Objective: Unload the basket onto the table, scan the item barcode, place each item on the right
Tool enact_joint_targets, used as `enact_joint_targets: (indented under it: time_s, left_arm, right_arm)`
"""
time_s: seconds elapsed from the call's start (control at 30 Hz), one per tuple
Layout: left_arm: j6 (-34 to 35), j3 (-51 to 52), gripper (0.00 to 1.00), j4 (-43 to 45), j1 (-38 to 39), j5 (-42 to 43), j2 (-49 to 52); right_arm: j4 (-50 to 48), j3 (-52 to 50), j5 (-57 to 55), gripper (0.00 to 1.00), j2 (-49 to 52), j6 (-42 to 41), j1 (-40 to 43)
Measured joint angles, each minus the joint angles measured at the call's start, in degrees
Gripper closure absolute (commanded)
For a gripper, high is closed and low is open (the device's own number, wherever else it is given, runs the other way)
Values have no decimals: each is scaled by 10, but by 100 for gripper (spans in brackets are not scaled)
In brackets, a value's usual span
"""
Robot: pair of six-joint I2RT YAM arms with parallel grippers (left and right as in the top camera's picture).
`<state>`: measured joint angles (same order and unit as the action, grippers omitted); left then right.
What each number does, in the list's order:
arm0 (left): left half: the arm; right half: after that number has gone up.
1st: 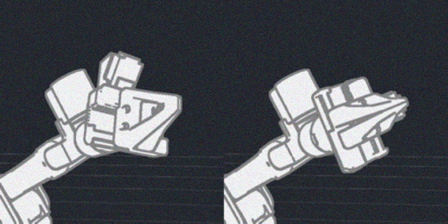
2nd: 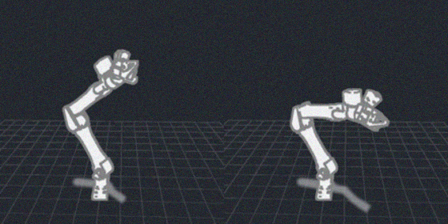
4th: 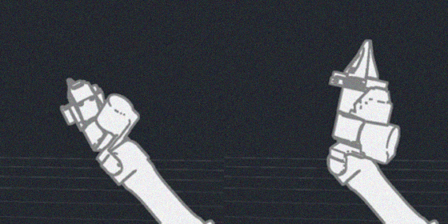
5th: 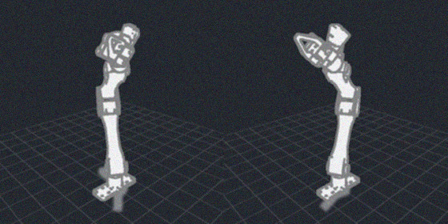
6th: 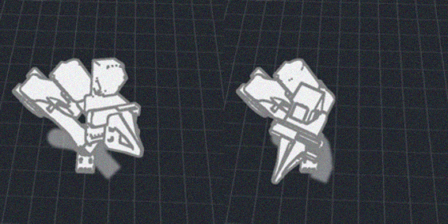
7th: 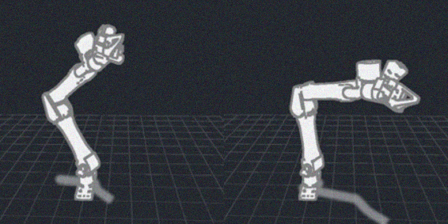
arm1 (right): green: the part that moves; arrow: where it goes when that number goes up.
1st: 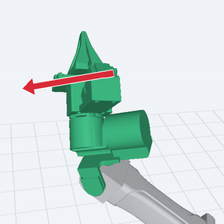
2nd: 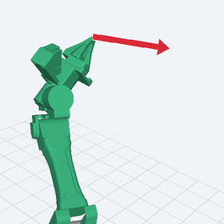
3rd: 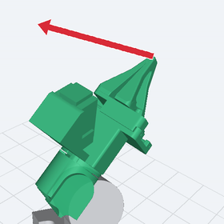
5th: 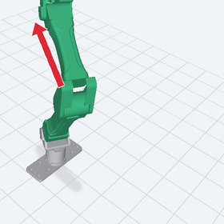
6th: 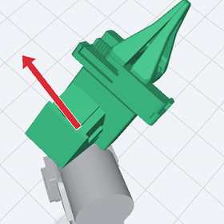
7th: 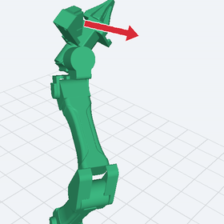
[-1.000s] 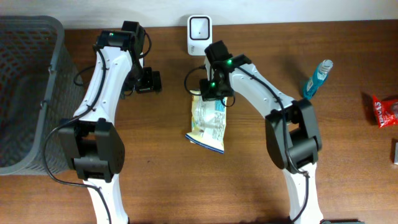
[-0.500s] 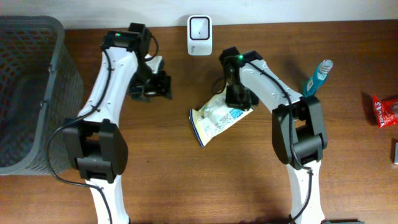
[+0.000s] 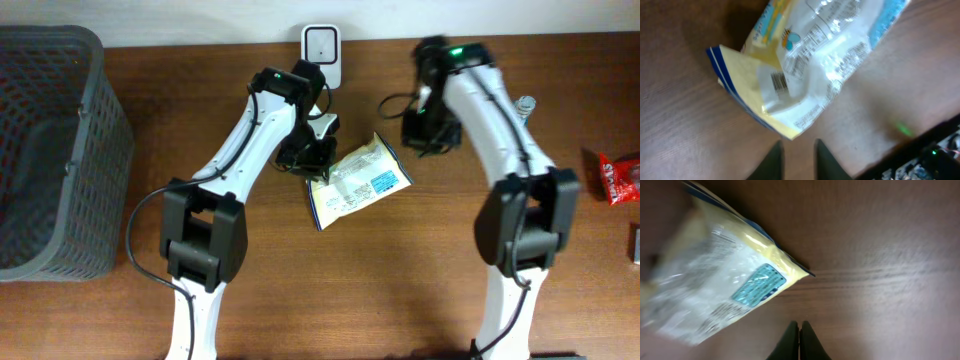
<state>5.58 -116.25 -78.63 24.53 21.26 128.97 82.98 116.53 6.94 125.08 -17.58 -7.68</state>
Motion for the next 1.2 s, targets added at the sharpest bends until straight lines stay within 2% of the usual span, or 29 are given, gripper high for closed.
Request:
enact_joint_targets:
  time_s: [0.13, 0.3, 0.57, 0.7, 0.87, 1.03, 1.1, 1.2]
  left_arm:
    - [22, 0, 100, 35, 0, 0, 20]
    - [53, 0, 100, 63, 11, -4, 48]
    - [99, 0, 100, 58, 15, -56, 94]
    - [106, -3, 100, 54, 13, -93, 105]
    - [108, -44, 100, 2, 3, -199, 108]
    - [117, -224, 100, -120, -59, -255, 129]
    - [115, -299, 100, -172, -86, -209, 127]
    - [67, -318, 100, -179, -92, -94, 119]
  right_arm:
    - [-3, -1, 91, 96, -9, 100, 51]
    - [-79, -50, 199, 96, -9, 168, 36]
    - [-335, -233, 258, 96, -9, 128, -9]
    - [-425, -317, 274, 96, -21, 85, -9]
    - [-398, -340, 215, 96, -39, 23, -12]
    - [-330, -327, 170, 96, -40, -14, -12]
    - [-279, -306, 147, 96, -40, -20, -12]
    - [-247, -271, 130, 96, -40, -22, -12]
